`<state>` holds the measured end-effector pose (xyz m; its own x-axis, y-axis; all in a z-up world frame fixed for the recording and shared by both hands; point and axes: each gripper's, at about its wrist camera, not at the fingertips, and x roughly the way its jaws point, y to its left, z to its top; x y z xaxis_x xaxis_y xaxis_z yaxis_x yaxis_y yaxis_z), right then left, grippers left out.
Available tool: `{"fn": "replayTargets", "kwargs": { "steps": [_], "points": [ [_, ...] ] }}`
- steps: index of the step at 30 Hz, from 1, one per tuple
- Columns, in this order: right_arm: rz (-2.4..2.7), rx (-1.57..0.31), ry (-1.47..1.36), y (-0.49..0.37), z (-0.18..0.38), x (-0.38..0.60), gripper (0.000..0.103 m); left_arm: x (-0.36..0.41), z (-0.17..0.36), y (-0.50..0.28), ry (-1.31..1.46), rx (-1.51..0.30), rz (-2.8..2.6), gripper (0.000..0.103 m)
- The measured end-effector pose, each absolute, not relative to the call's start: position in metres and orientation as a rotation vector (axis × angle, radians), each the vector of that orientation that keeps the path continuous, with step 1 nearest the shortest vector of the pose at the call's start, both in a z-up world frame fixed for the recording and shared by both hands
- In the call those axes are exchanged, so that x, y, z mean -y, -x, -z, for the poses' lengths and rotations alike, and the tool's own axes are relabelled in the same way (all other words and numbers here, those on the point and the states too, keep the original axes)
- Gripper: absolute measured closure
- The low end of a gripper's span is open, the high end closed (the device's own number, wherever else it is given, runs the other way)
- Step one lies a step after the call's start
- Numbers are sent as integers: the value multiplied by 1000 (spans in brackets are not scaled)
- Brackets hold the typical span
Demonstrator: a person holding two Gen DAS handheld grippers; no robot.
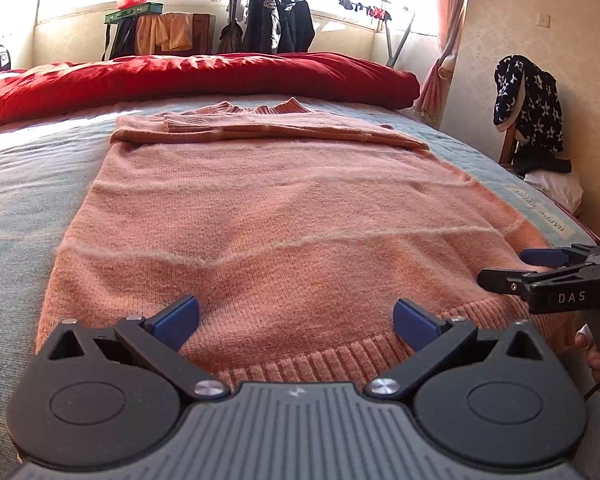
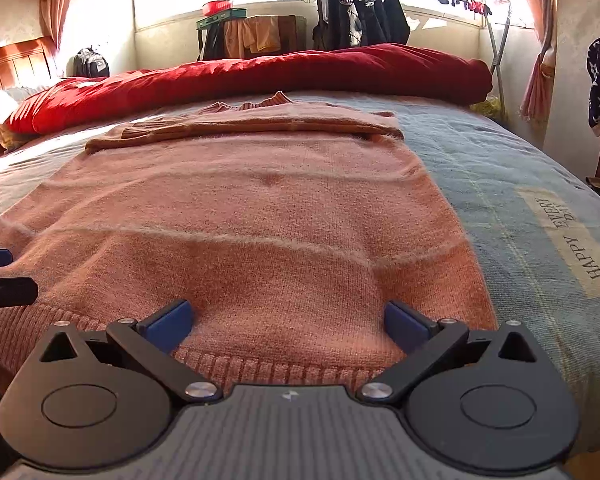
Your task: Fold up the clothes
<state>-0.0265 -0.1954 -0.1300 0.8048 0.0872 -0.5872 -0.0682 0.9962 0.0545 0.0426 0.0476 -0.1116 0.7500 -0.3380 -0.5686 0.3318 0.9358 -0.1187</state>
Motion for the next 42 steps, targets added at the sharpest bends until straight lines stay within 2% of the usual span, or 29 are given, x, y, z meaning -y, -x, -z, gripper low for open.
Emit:
{"fn": "replayTargets", "kwargs": {
  "steps": [6,9,16,23,28,30,35,42],
  "points": [
    [-83,-612,-26,28,132,195,0,-58,94,-62,62,-595,327,1],
    [-87,-613,-29,27,132,196,0,-75,100,-87,142,-663,265,1],
    [-93,-600,-29,30,133,197,0,-92,111,-59,131,-626,284,1],
    [-75,-593,1,35,128,194,0,-72,105,-34,-30,-642,259,1],
    [-62,-588,0,33,116,202,0,-67,108,-36,-28,-659,266,1],
    [-56,-654,-43,30,126,216,0,-69,107,-35,-20,-667,263,1],
    [-91,-585,-71,46,135,226,0,-66,97,-37,-6,-686,252,1],
    [-45,-594,-60,41,134,218,0,-32,99,-49,4,-703,376,1]
  ]
}}
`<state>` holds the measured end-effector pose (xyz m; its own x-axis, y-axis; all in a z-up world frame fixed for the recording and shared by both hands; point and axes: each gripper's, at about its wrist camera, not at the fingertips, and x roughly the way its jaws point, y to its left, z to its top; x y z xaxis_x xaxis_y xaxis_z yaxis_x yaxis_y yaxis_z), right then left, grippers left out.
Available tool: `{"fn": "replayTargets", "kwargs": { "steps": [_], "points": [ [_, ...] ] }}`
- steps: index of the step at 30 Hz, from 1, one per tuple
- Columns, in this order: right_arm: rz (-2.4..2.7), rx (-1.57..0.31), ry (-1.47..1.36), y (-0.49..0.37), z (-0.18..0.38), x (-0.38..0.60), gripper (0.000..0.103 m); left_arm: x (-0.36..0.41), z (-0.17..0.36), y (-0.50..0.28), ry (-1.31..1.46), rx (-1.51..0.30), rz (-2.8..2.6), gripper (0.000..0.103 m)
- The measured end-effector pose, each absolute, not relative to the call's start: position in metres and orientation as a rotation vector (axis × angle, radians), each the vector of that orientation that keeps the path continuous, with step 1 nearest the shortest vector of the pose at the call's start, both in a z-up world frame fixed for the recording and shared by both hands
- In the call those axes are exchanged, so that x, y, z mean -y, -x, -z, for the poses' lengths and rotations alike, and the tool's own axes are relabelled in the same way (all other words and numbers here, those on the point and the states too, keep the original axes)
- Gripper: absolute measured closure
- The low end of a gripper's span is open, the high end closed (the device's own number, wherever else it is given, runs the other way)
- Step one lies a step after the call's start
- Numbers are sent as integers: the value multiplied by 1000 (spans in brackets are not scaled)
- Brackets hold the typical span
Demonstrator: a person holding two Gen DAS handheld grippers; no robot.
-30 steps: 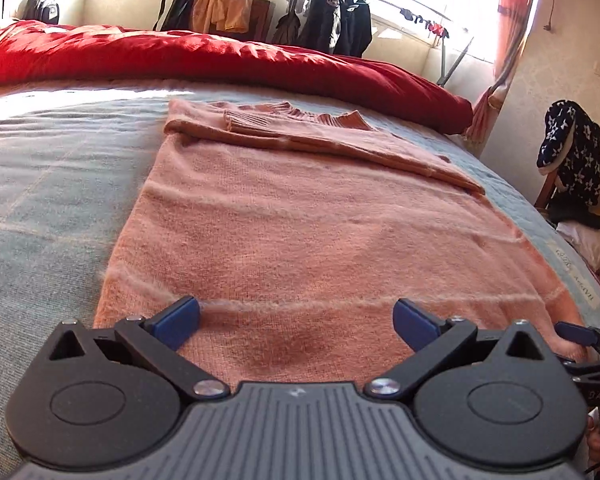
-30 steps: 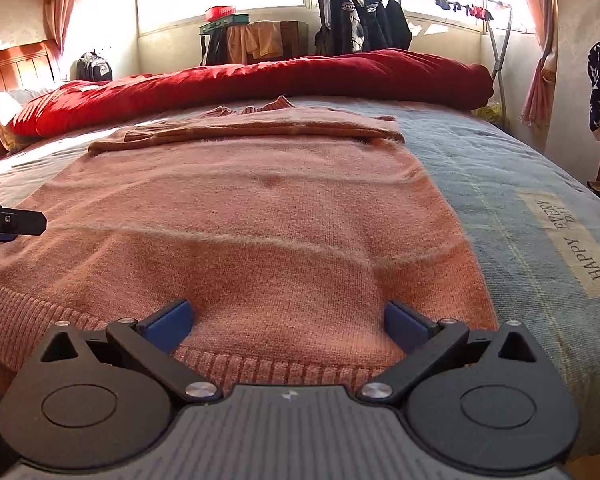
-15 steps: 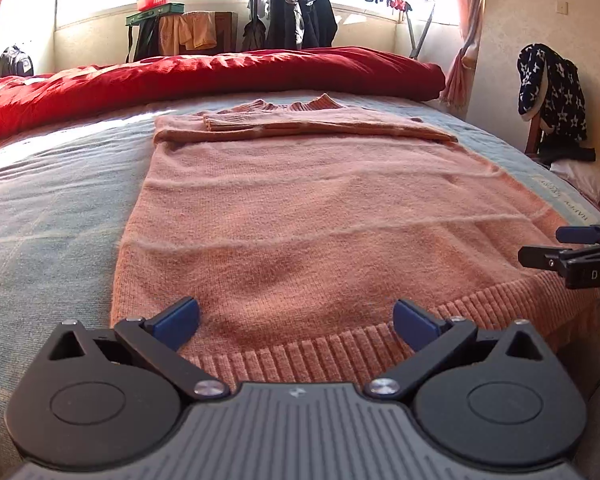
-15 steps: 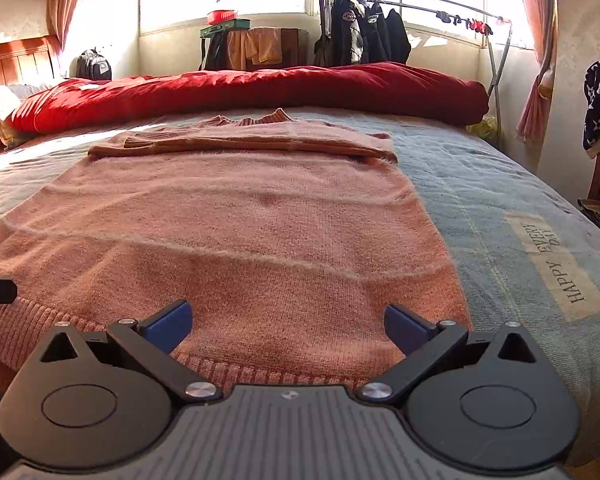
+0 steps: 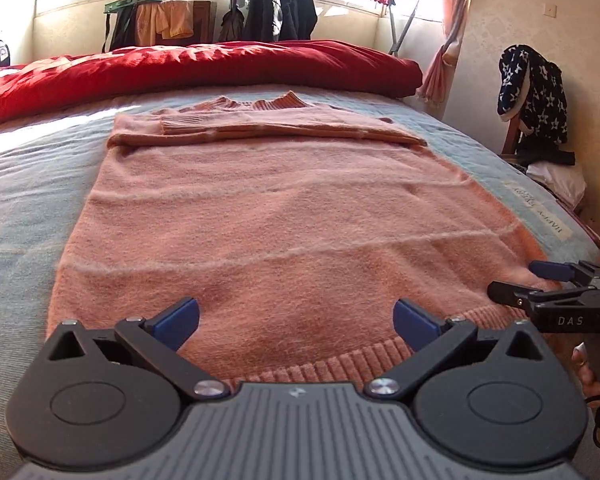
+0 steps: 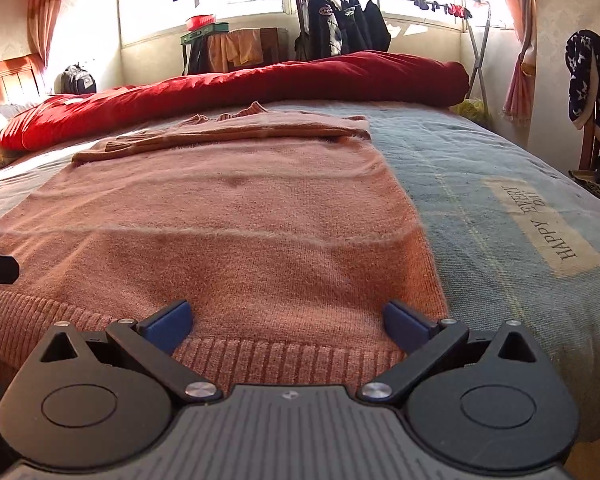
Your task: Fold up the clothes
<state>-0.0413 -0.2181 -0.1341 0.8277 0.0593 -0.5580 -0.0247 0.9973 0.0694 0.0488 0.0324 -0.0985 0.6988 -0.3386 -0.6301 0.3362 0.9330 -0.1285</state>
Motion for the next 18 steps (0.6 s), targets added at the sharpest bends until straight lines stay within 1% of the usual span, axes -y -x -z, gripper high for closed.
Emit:
{"fn": "replayTargets", "kwargs": {
  "steps": [6,12,18],
  "points": [
    [-63,-589,-38,45,135,220,0,-27,109,-22,-101,-688,387,1],
    [-14,-640,-9,37,122,208,0,-29,92,-12,-104,-645,417,1],
    [-155,-608,31,31,108,174,0,-18,103,-19,-103,-696,411,1]
  ]
}}
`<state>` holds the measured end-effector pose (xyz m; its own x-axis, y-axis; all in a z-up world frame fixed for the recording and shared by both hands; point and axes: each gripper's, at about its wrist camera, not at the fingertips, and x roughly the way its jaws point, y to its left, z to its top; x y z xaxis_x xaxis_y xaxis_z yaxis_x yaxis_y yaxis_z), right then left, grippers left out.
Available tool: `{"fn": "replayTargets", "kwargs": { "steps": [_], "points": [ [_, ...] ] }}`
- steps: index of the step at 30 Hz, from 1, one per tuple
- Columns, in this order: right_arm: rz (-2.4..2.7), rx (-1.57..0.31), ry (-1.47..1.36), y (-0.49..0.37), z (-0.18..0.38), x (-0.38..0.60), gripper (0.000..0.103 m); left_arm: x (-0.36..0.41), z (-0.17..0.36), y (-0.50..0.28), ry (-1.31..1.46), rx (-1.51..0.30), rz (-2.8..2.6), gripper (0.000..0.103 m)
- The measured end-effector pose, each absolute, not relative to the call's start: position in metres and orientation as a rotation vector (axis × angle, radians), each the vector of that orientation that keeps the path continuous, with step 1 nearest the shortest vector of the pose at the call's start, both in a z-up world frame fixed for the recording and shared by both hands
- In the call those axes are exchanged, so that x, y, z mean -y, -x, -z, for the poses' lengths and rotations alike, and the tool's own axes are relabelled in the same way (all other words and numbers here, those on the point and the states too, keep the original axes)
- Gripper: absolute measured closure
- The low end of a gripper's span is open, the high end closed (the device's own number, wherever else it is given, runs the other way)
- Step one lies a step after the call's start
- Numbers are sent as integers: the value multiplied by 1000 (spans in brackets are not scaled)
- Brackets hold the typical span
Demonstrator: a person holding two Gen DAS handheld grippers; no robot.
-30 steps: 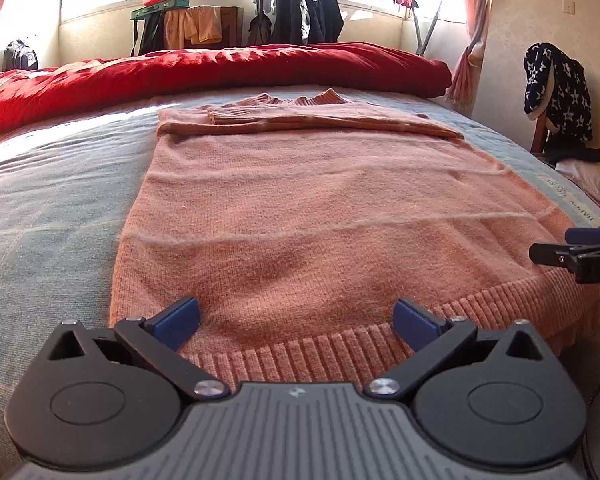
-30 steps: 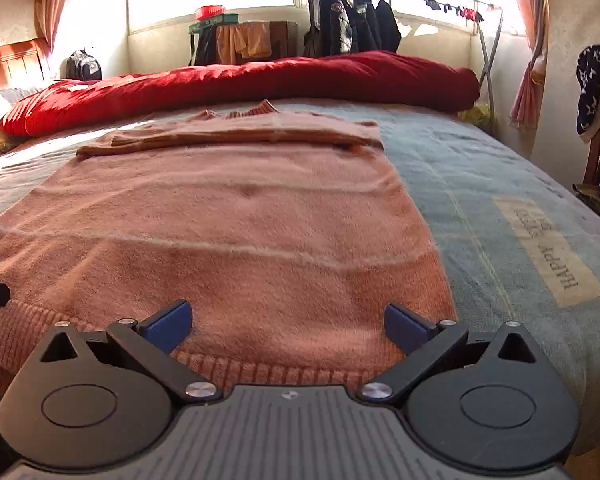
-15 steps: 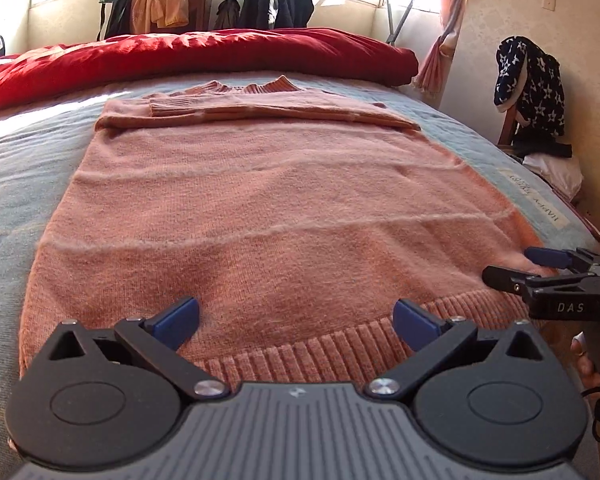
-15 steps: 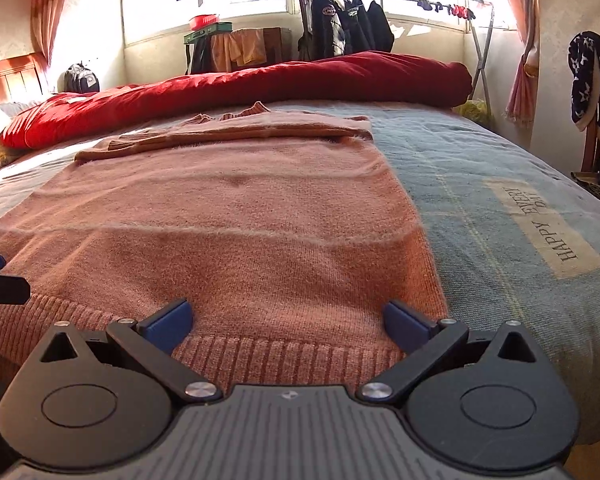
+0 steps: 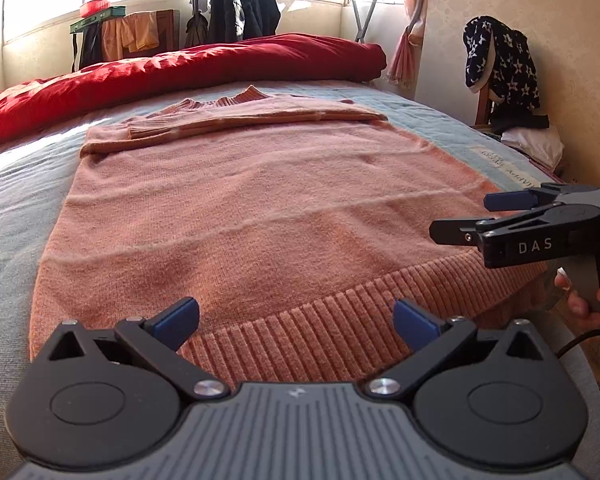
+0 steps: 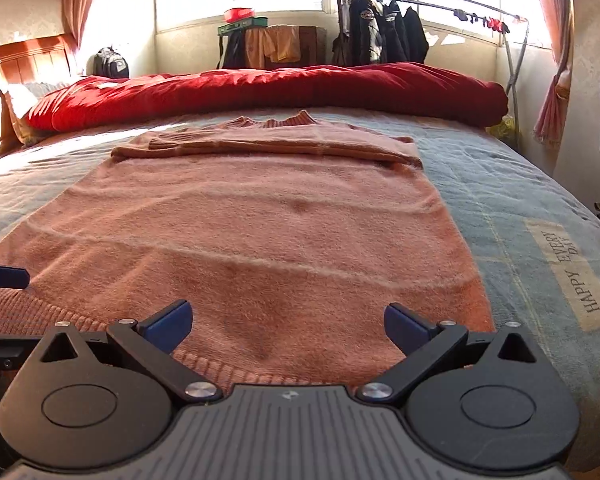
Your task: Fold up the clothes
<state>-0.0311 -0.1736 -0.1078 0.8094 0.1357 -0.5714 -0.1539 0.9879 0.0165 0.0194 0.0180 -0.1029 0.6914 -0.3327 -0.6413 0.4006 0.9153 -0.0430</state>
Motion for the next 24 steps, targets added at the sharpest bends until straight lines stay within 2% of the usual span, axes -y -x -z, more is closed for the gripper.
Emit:
{"fn": "replayTargets", "kwargs": {
  "steps": [24],
  "points": [
    [-173,-657,-1,33,126,177,0,-29,109,-21,-83,-730,369,1]
  ]
}}
